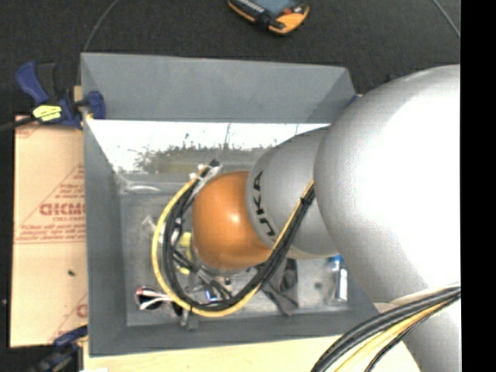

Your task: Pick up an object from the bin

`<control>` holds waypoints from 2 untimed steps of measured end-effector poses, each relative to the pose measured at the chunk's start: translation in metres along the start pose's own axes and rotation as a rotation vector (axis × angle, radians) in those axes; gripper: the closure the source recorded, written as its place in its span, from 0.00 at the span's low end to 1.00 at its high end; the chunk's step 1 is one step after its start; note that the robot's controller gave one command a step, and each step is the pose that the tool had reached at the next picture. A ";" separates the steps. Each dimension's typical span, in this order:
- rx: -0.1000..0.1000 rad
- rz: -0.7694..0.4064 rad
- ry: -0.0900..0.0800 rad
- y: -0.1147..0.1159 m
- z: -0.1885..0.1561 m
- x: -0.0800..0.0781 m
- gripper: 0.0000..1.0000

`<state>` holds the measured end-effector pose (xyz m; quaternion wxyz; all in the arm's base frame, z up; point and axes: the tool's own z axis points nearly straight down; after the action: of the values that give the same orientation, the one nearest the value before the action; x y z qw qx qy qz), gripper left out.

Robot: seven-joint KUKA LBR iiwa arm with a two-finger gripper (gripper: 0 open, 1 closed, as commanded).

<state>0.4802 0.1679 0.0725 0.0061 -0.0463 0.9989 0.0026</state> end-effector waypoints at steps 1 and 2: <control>0.003 -0.135 0.007 -0.041 -0.028 -0.091 0.00; -0.002 -0.005 -0.004 0.000 -0.001 -0.003 0.00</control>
Offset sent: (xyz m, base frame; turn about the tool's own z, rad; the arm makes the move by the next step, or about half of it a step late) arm 0.0010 -0.0003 0.0004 -0.0034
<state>0.4830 0.1679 0.0738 0.0080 -0.0487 0.9988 0.0036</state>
